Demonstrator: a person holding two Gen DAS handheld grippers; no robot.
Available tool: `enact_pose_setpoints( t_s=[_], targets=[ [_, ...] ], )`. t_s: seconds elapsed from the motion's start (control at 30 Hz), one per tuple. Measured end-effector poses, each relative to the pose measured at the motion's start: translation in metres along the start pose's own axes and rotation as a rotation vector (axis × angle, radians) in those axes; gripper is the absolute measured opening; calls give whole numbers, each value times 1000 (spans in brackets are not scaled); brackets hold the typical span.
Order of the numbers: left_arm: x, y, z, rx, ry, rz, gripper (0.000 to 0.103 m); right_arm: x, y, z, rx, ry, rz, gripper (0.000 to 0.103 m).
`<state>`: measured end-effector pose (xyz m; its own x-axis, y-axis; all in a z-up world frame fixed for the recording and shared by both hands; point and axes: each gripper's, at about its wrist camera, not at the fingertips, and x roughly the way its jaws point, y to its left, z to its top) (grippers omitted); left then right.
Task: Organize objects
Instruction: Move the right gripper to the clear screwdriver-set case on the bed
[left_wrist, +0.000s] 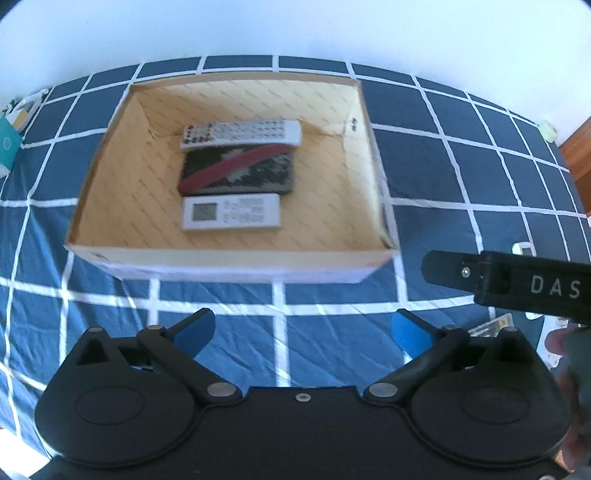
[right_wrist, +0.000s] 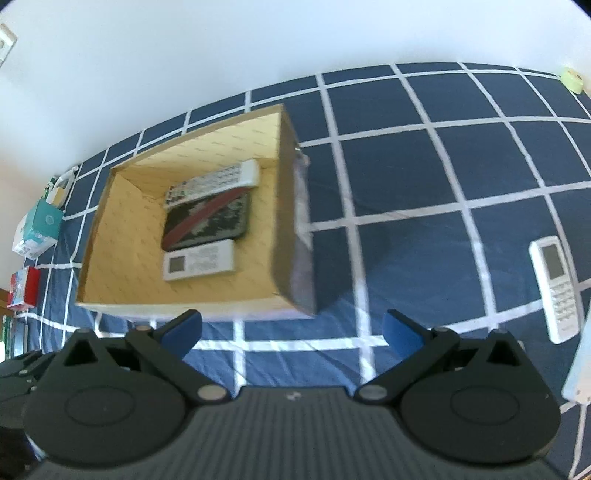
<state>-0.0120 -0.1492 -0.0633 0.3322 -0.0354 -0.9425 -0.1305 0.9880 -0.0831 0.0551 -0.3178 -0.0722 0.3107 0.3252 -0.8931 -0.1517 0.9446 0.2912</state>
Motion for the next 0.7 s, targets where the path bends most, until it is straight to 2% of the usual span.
enact_pose_setpoints(
  t_s=[0.37, 0.7],
  targets=[
    [28, -90, -44, -60, 52, 30, 103, -16, -102, -23, -15, 51, -5, 103],
    [72, -157, -71, -94, 115, 45, 103, 7, -174, -40, -48, 136, 15, 103]
  ],
)
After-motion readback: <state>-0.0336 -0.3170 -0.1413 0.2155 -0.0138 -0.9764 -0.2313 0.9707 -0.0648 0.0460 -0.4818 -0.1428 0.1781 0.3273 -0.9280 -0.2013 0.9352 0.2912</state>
